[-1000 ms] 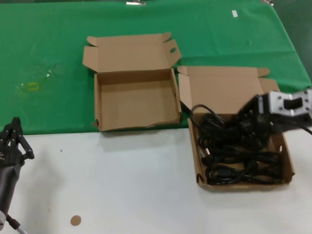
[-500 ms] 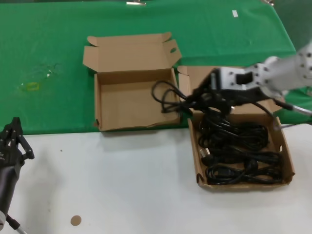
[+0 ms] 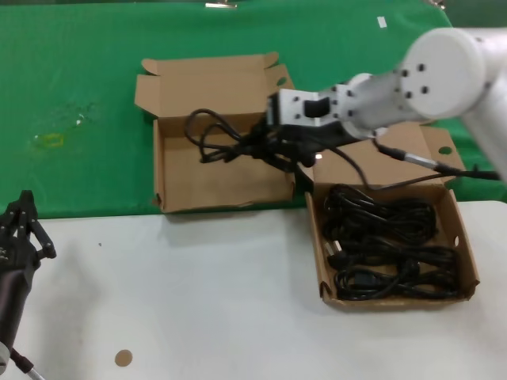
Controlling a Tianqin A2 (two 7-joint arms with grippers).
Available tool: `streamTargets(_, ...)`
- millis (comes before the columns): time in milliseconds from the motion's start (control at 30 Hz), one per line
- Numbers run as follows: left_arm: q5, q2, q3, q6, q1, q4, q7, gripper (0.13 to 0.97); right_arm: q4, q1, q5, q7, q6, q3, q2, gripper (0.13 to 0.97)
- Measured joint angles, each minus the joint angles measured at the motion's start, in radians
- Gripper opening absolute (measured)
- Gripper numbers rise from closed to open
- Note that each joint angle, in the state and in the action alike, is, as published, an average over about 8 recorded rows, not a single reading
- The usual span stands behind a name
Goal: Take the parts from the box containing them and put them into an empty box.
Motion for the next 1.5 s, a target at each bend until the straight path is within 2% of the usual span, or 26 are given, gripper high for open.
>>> streamTargets(533,0.0,0.0,0.0,0.0,0.0,0.0,0.0,0.144,-0.235,0.07,-0.035,-0.046,0.107,-0.03,-0.174,0.215)
streamTargets(1167,0.0,0.0,0.0,0.0,0.0,0.0,0.0,0.144,-0.34,0.099,-0.043,-0.085,0.166,-0.032,-0.208,0.235)
streamTargets(1433,0.0,0.0,0.0,0.0,0.0,0.0,0.0,0.144,-0.361,0.109,-0.037,-0.101,0.179,-0.03,-0.219,0.326)
streamTargets(1500,0.0,0.0,0.0,0.0,0.0,0.0,0.0,0.144,-0.364,0.111,-0.035,-0.104,0.18,-0.029,-0.22,0.326)
